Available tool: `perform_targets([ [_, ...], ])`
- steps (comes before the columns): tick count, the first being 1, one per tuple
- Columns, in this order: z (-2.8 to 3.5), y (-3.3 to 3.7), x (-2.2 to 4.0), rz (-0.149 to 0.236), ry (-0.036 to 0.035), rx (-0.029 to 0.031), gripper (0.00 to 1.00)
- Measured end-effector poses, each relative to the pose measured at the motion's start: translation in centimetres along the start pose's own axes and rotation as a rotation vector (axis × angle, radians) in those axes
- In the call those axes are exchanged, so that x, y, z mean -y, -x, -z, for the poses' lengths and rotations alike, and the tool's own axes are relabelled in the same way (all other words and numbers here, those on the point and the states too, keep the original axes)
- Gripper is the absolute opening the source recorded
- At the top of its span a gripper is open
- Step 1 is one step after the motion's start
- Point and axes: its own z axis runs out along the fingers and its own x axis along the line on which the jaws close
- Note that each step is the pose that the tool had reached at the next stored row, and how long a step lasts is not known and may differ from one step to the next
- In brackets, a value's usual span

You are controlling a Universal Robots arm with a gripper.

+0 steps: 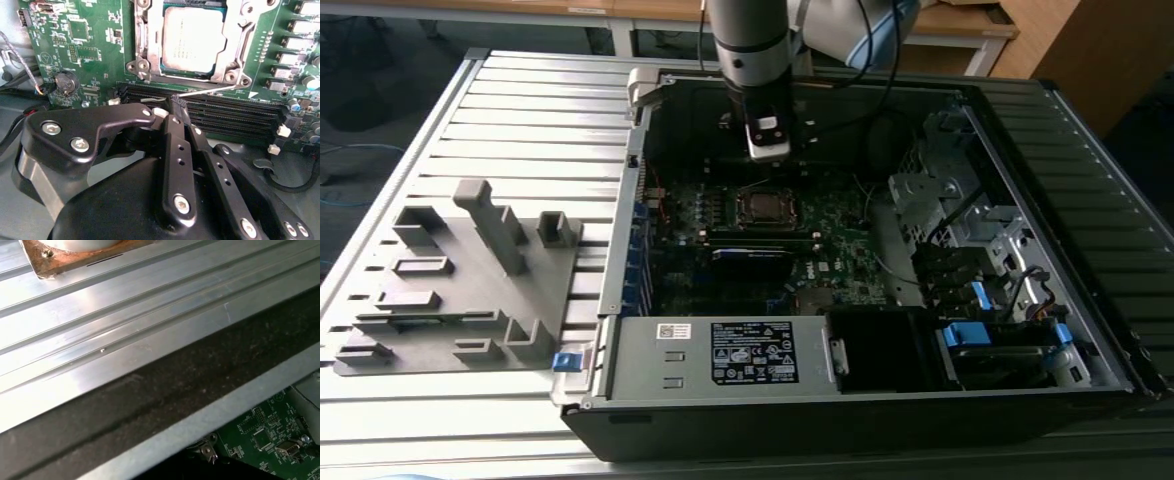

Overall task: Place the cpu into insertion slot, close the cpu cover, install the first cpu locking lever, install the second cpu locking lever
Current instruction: 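Install the first cpu locking lever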

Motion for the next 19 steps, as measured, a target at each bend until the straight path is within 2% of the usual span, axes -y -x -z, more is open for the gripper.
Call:
perform_targets([
  [6, -0.15, -0.29, 0.17, 0.000, 0.0082, 0.0079, 0.11],
  [12, -0.36, -0.44, 0.27, 0.002, 0.0184, 0.0227, 0.11],
  [19, -0.39, -0.45, 0.29, 0.002, 0.0191, 0.0235, 0.11],
])
